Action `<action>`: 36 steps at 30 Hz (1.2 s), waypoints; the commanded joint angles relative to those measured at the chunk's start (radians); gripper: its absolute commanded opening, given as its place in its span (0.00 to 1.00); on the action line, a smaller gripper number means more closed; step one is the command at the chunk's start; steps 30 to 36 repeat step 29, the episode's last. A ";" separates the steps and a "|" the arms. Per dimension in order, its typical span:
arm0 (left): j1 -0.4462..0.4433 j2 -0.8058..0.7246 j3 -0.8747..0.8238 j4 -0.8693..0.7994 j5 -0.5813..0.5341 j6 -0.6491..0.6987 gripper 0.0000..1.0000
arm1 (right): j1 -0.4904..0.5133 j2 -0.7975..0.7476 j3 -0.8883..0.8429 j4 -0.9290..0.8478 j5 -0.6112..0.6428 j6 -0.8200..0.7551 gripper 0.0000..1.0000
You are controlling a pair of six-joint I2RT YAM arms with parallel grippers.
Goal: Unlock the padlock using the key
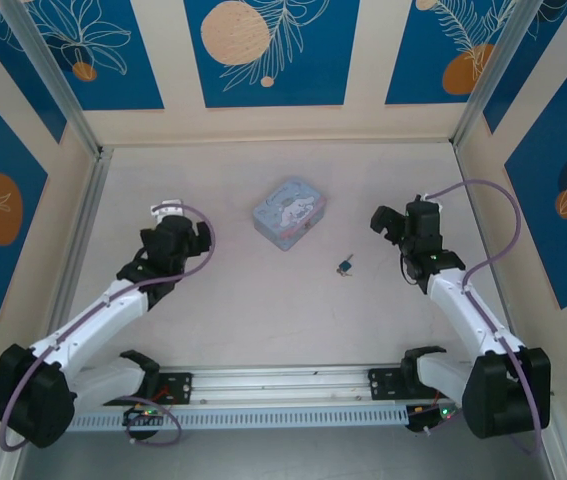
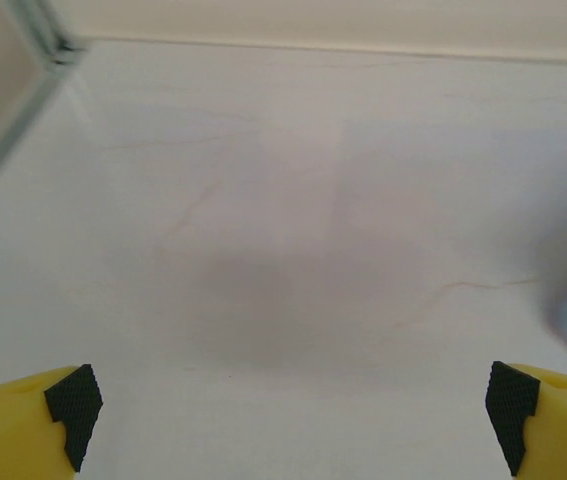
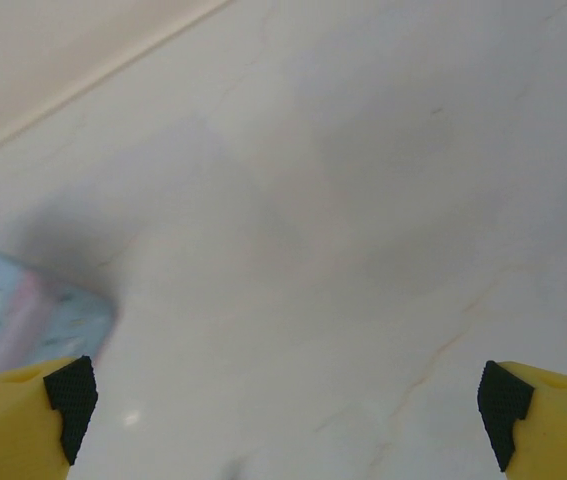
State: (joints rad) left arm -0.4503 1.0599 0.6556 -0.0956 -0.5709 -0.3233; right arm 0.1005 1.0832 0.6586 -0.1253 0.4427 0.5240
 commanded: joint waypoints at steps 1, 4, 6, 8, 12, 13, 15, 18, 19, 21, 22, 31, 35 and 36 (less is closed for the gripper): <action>0.082 -0.045 -0.102 0.216 -0.060 0.208 1.00 | -0.046 0.048 -0.092 0.235 0.113 -0.185 1.00; 0.172 -0.032 -0.191 0.341 -0.016 0.232 1.00 | -0.058 0.156 -0.166 0.468 0.088 -0.232 1.00; 0.228 0.008 -0.231 0.429 0.019 0.240 1.00 | -0.057 0.248 -0.213 0.659 0.058 -0.282 1.00; 0.274 0.073 -0.261 0.531 0.087 0.247 1.00 | -0.058 0.307 -0.218 0.774 0.021 -0.318 1.00; 0.306 0.281 -0.315 0.858 0.144 0.301 1.00 | -0.072 0.438 -0.253 0.956 -0.236 -0.410 0.96; 0.327 0.327 -0.301 0.894 0.245 0.326 1.00 | -0.082 0.474 -0.288 1.083 -0.214 -0.389 0.96; 0.328 0.464 -0.280 0.972 0.322 0.358 1.00 | -0.093 0.436 -0.259 0.953 -0.228 -0.379 0.97; 0.357 0.475 -0.266 0.946 0.379 0.342 1.00 | -0.061 0.435 -0.271 0.983 -0.158 -0.394 1.00; 0.357 0.496 -0.274 1.000 0.377 0.345 1.00 | -0.060 0.450 -0.273 1.013 -0.149 -0.394 1.00; 0.357 0.483 -0.268 0.964 0.380 0.342 1.00 | -0.060 0.438 -0.266 0.981 -0.150 -0.392 0.99; 0.358 0.482 -0.266 0.955 0.380 0.343 1.00 | -0.059 0.440 -0.266 0.983 -0.148 -0.395 1.00; 0.359 0.476 -0.271 0.956 0.380 0.342 1.00 | -0.058 0.441 -0.273 0.997 -0.146 -0.397 0.99; 0.359 0.476 -0.271 0.956 0.380 0.342 1.00 | -0.058 0.441 -0.273 0.997 -0.146 -0.397 0.99; 0.359 0.476 -0.271 0.956 0.380 0.342 1.00 | -0.058 0.441 -0.273 0.997 -0.146 -0.397 0.99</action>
